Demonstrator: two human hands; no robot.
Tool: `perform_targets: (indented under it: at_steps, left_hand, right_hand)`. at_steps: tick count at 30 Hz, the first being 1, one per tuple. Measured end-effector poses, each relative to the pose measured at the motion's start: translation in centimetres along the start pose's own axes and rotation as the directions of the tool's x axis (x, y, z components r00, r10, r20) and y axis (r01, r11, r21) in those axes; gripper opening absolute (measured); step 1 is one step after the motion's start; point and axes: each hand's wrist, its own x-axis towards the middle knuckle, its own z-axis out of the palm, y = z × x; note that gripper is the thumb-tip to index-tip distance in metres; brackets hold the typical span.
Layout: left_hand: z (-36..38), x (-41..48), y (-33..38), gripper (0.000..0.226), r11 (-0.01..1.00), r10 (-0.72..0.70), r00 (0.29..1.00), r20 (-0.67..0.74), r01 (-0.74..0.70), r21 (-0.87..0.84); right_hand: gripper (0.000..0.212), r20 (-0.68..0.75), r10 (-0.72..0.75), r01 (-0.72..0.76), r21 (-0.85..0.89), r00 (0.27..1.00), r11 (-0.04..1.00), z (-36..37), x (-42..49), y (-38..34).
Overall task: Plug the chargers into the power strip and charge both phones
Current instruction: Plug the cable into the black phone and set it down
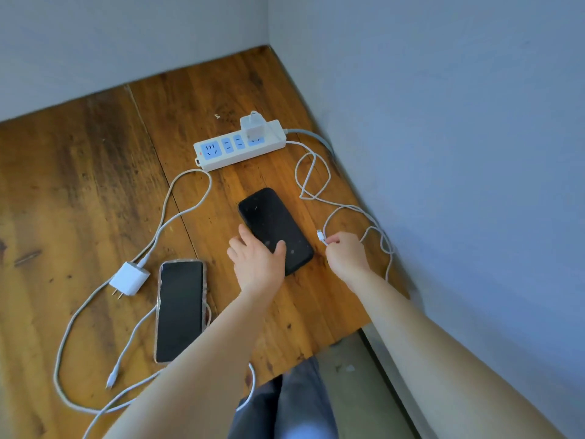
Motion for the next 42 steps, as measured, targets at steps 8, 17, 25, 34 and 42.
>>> perform_targets:
  at_steps: [8,17,25,34,42]
  left_hand:
    - [2.0,1.2,4.0,0.136,0.95,-0.283,0.959,-0.019,0.282,0.134]
    - [0.9,0.1,4.8,0.053,0.943,-0.265,0.963,0.048,0.269,-0.194]
    - [-5.1,-5.5,5.5,0.036,0.576,-0.288,0.837,0.465,0.539,-0.614]
    - [-11.0,-11.2,5.7,0.027,0.347,-0.177,0.828,0.532,0.558,-0.754]
    - [-10.8,-12.8,5.9,0.02,0.258,-0.161,0.801,0.576,0.598,-0.759]
  right_hand:
    - [0.035,-0.01,-0.121,0.12,-0.083,0.993,0.989,-1.5,-0.6,4.5]
    - [0.035,0.119,-0.118,0.122,-0.026,0.986,0.992,-3.6,-1.5,5.7]
    - [0.037,0.176,-0.174,0.14,0.191,0.969,0.972,-8.4,-6.8,1.9]
    - [0.03,0.202,-0.317,0.251,0.295,0.927,0.922,-13.5,-13.1,-2.7]
    - [0.034,0.18,-0.422,0.405,0.123,0.889,0.906,-12.5,-16.1,-3.7]
